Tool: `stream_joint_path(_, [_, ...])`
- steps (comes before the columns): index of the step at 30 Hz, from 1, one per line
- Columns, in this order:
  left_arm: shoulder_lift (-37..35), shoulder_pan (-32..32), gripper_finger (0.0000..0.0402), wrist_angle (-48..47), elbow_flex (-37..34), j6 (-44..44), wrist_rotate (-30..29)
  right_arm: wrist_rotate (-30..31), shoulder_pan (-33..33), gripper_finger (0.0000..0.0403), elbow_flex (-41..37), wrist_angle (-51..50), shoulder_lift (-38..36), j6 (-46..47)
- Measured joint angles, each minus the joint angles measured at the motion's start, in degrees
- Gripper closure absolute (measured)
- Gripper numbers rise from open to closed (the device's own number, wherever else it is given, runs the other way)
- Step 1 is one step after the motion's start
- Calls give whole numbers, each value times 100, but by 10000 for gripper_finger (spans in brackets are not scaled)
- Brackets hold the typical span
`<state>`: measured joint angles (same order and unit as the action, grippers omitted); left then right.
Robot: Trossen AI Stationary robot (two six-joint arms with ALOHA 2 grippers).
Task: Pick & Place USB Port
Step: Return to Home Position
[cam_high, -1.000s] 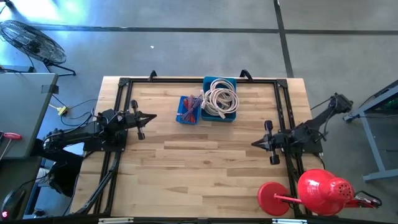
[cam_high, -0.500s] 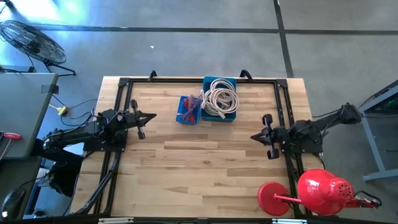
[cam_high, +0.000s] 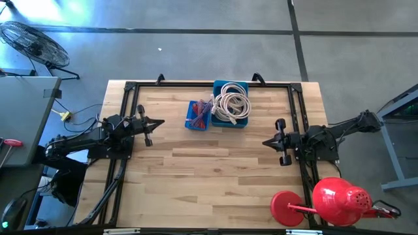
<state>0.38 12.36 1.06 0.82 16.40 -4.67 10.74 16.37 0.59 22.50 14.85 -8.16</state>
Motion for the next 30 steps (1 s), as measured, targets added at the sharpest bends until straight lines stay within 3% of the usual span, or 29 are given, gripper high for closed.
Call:
stream_joint_path(7, [0, 0, 401, -13, 0, 46, 4, -2, -1, 403, 180, -245, -123, -200])
stream_joint_path(30, [0, 0, 401, 227, 1, 504, -8, -52, 0, 403, 199, -1654, -1478, -179])
